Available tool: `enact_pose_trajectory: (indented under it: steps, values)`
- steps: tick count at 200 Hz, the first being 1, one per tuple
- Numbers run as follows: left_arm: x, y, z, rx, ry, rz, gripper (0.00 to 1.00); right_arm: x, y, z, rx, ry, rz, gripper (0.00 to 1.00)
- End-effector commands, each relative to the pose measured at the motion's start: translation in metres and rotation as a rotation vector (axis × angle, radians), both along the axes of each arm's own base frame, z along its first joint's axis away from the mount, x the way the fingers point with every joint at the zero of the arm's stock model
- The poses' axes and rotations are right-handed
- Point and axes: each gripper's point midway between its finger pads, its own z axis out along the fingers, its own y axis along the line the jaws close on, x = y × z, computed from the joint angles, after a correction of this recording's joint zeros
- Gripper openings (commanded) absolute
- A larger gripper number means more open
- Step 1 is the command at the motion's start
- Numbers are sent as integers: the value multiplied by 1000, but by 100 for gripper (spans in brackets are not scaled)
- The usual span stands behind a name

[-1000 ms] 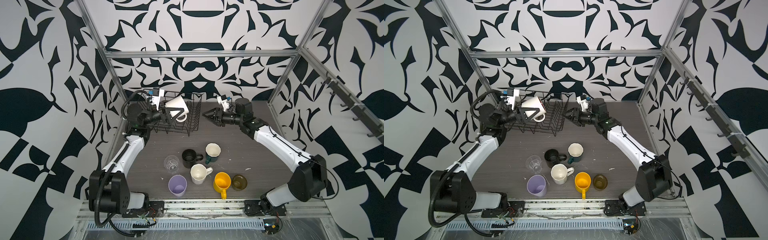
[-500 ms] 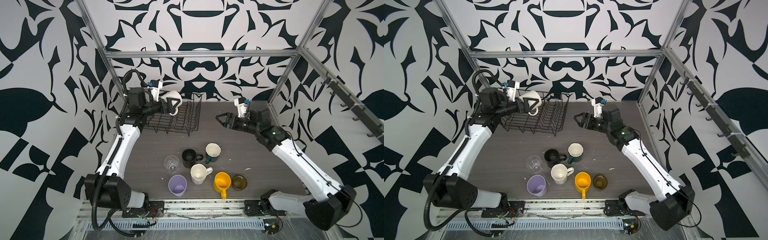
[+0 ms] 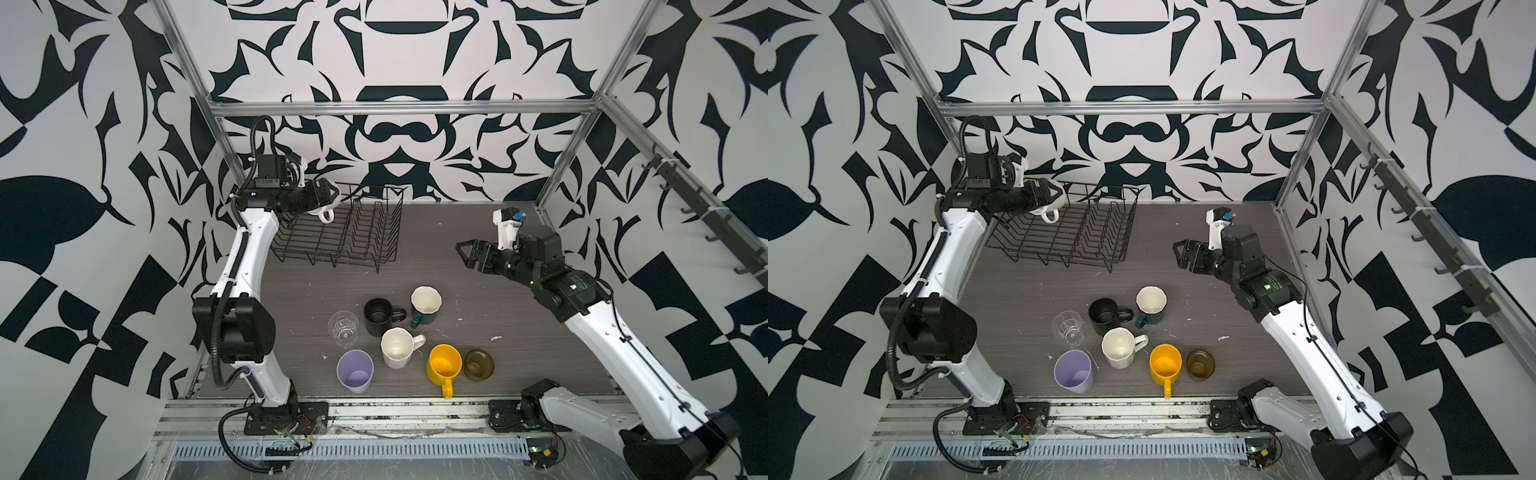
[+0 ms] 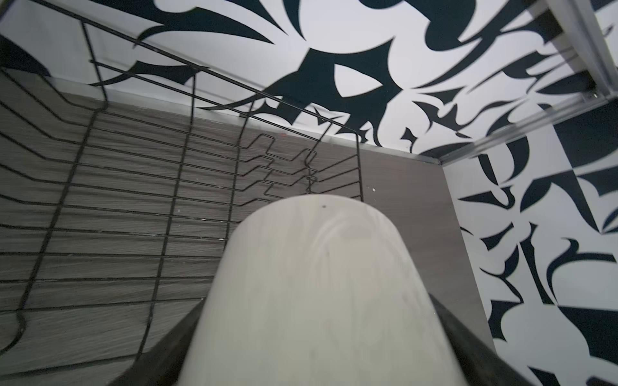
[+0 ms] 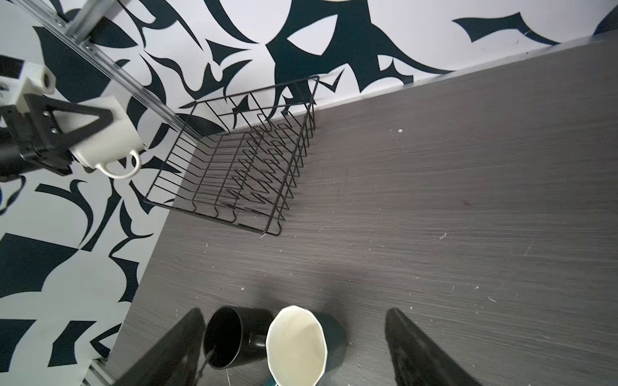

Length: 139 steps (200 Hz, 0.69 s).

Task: Load cups into a dish rack
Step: Move the dish rack to the top-left of the table.

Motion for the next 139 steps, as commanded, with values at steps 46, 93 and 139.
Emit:
enact_pose_trajectory:
  steps: [46,93,139]
  values:
    - [47,35,-28,39,143,135,0,-13,-14,-12,-87,11,1,85]
    - [72,46,-59,23,193,178,0,-5,-17,-26,-134,71,-19,80]
    - [78,54,-62,13,190,200,0,50,27,-38,-105,112,42,71]
